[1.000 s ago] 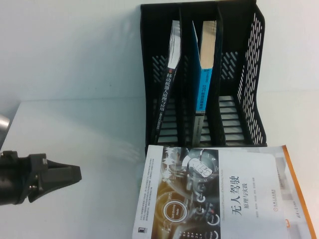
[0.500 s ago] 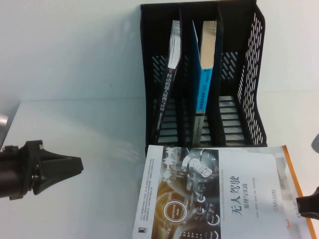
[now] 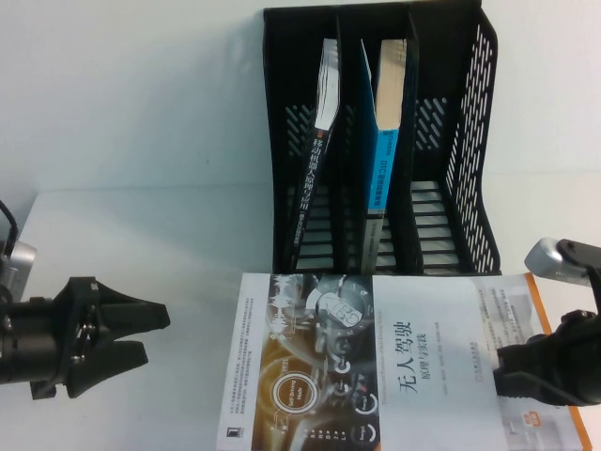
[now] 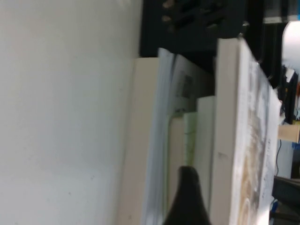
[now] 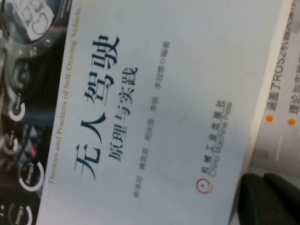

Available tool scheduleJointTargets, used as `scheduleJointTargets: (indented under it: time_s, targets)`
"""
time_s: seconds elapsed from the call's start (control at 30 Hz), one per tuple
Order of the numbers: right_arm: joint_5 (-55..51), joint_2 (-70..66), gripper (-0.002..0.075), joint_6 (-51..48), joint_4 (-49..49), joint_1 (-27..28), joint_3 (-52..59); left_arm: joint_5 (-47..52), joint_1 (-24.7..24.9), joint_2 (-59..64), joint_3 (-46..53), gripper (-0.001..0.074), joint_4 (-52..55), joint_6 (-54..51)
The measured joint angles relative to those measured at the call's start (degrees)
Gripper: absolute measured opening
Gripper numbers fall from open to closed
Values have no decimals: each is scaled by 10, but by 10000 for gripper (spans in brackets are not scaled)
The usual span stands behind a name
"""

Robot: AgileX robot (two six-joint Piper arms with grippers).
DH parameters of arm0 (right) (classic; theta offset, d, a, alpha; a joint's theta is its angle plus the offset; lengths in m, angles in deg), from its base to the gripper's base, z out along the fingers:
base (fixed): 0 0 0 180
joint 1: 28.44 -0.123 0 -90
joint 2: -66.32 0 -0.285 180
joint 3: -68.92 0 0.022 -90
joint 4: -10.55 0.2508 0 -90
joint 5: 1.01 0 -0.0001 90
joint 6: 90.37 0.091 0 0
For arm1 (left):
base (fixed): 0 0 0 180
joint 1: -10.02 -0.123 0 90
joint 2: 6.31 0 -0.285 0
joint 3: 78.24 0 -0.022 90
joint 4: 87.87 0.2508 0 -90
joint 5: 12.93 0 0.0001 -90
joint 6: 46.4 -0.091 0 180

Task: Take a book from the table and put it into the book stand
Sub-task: Push book with right arm, then pick up the book with your left arm

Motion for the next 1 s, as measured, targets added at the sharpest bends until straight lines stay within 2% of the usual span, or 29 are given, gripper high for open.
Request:
scheduleJointTargets:
  time_s: [0.17, 0.57, 0.73, 0.87, 0.93, 1.0]
  targets:
    - [1, -8, -3, -33, 28, 2, 0, 4, 0, 40, -1, 515, -25, -20]
    - [-7, -24, -3, -142, 140, 3, 0, 65, 5, 137, -6, 521, -52, -120]
    - [-11, -24, -3, -152, 143, 3, 0, 65, 58, 172, -30, 535, -32, -136]
    - [-12, -25, -3, -154, 146, 3, 0, 65, 119, 192, -69, 537, -34, -133]
    - [-12, -25, -3, -154, 146, 3, 0, 66, 147, 197, -96, 497, -31, -122]
    - [-13, -25, -3, -154, 146, 3, 0, 66, 165, 200, -123, 377, -12, -110]
